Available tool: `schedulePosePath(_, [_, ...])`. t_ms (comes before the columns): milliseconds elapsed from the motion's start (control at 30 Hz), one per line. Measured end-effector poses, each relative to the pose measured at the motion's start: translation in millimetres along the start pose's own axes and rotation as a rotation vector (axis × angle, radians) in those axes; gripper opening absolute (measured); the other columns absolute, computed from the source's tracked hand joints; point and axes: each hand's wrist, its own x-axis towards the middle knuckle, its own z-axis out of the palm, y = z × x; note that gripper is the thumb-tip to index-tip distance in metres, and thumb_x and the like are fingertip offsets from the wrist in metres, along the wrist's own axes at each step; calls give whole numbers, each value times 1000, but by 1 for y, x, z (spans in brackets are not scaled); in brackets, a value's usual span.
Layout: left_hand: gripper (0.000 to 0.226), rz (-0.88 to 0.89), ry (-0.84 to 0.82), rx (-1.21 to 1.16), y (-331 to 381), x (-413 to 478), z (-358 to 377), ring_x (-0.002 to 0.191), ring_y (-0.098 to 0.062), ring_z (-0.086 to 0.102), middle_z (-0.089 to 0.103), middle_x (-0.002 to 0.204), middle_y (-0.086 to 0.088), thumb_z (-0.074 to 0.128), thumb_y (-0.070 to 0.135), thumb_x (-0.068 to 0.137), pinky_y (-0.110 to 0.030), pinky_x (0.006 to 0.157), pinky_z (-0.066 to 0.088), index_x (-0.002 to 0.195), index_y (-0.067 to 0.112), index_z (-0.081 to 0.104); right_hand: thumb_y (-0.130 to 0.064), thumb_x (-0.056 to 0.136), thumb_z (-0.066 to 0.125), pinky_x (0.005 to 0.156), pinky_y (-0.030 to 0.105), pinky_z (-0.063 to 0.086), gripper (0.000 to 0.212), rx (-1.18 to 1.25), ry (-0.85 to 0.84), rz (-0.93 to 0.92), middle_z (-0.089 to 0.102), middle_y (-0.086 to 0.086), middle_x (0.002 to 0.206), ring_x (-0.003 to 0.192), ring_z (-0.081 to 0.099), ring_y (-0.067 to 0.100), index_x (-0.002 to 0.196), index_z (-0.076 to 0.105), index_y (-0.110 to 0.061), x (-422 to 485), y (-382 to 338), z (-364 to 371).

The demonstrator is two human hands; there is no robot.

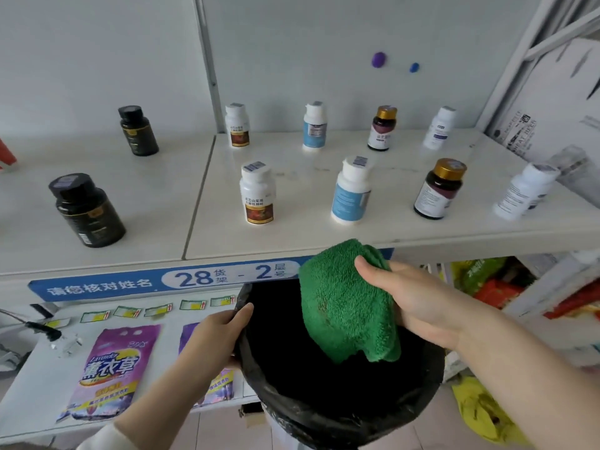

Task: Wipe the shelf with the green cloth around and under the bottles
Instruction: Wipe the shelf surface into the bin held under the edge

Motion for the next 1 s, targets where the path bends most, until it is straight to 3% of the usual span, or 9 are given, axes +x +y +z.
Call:
schedulePosePath(100, [26, 2, -47, 18, 3, 6, 30, 66, -19, 64, 68, 78, -10, 51, 29, 91, -22, 44, 51, 85, 8, 66, -44, 80, 53, 110, 31, 33, 47, -40, 6, 48, 59, -9, 125, 119, 51, 5, 120, 55, -20, -17, 10, -27])
schedulePosePath(167, [26, 10, -80, 44, 8, 7, 55, 64, -19, 64, 68, 77, -10, 52, 30, 91, -20, 42, 50, 84, 9, 66, -34, 88, 49, 82, 9, 47, 16, 23, 100, 40, 66, -18, 93, 84, 61, -11, 94, 60, -24, -22, 19, -57])
schedulePosePath(233, [26, 15, -99, 65, 16, 7, 82, 60, -18, 61, 66, 74, -9, 52, 30, 91, -19, 39, 47, 80, 10, 65, -29, 90, 49, 59, 0, 45, 13, 58, 181, 20, 61, -22, 77, 58, 58, -18, 78, 54, -26, -32, 17, -84])
schedulePosePath(333, [28, 30, -140, 104, 27, 7, 130, 60, -18, 61, 65, 72, -8, 52, 32, 90, -20, 40, 48, 83, 9, 67, -44, 75, 59, 101, 24, 40, 36, 96, 170, 21, 62, -7, 116, 104, 59, 1, 102, 58, -21, -42, 24, -134])
schedulePosePath(500, [34, 70, -161, 135, 42, 1, 226, 74, -25, 66, 71, 85, -13, 52, 36, 90, -29, 59, 54, 91, 8, 69, -45, 69, 59, 112, 42, 30, 70, 72, 220, 3, 53, -4, 132, 124, 47, 14, 131, 46, -14, -66, 34, -227])
schedulePosePath(633, [37, 72, -143, 141, 54, -8, 299, 73, -23, 65, 70, 86, -12, 51, 39, 90, -30, 62, 56, 93, 7, 70, -34, 78, 53, 99, 35, 41, 45, 184, 197, -1, 63, -5, 114, 109, 57, 10, 120, 54, -16, -86, 44, -300])
schedulePosePath(800, [35, 25, -136, 51, 70, -17, 353, 73, -21, 66, 71, 90, -10, 50, 37, 91, -21, 50, 52, 94, 8, 69, -36, 77, 52, 89, 38, 52, 49, 275, 283, -120, 67, 3, 116, 106, 64, 17, 119, 56, -12, -103, 30, -374])
schedulePosePath(900, [34, 13, -124, 49, 79, -17, 369, 73, -23, 68, 72, 89, -11, 50, 36, 91, -21, 50, 53, 94, 8, 69, -35, 69, 54, 65, 29, 59, 42, 338, 320, -261, 73, 0, 103, 90, 70, 12, 104, 61, -15, -108, 10, -404])
schedulePosePath(1000, [32, -2, -110, 37, 85, -12, 373, 72, -20, 68, 73, 86, -8, 50, 37, 91, -22, 52, 53, 92, 11, 69, -37, 73, 54, 67, 26, 59, 36, 287, 364, -370, 73, -6, 101, 93, 69, 9, 103, 61, -18, -101, -15, -419])
